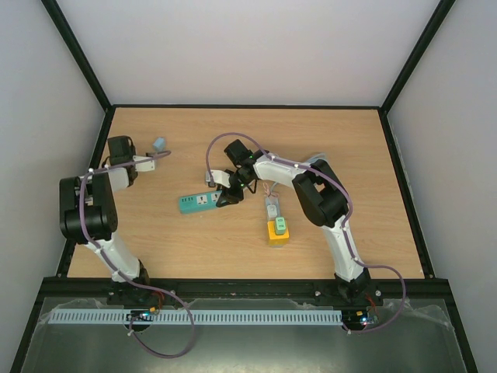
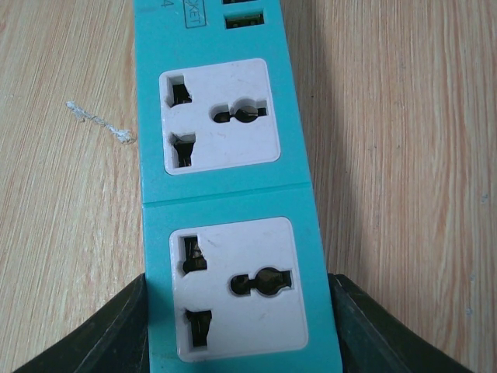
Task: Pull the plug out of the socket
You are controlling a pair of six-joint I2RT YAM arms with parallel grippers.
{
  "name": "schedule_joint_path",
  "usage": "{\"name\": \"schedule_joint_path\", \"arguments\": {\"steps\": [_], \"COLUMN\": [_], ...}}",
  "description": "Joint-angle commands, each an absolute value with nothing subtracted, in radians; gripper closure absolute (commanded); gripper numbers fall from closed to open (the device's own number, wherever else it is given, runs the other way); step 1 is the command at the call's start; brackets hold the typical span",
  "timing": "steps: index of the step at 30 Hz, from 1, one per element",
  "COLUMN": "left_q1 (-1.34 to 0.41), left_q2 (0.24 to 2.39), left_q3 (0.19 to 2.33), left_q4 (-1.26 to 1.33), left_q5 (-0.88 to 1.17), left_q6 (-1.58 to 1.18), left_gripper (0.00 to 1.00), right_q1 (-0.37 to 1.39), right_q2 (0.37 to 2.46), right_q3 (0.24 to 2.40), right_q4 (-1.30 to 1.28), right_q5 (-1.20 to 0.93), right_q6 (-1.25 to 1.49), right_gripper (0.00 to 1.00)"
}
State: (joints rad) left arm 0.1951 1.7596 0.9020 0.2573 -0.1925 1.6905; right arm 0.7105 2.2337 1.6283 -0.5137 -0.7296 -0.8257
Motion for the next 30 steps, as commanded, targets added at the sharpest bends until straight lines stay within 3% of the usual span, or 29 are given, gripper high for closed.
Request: {"name": "schedule_joint_path", "arguments": {"steps": [1, 11, 23, 30], "left_q1": [0.185, 0.167, 0.160, 0.159], "left_q2": [1.791, 1.840, 1.839, 1.801], "left_q3": [0.920, 0.959, 0.958, 0.951], "left_q4": [0.339, 0.294, 0.266, 0.231], "left_q5": [-0.227, -0.225, -0.233, -0.216], "left_q6": [1.766, 1.761, 1.732, 1.703], "left_gripper": [0.59, 0.50, 0.22, 0.14], "right_q1": [0.705, 0.705, 0.705, 0.705], "right_q2": [2.301, 2.305, 2.307, 2.304], "right_q3": [1.617, 1.618, 1.621, 1.623], "right_q4": [-0.564, -0.560, -0.564, -0.563], "right_q5": [-0.619, -0.613, -0.614, -0.615], "right_q6": [-0.810, -0.810, -0.810, -0.808], "right_gripper": [0.82, 0.82, 0.82, 0.82]}}
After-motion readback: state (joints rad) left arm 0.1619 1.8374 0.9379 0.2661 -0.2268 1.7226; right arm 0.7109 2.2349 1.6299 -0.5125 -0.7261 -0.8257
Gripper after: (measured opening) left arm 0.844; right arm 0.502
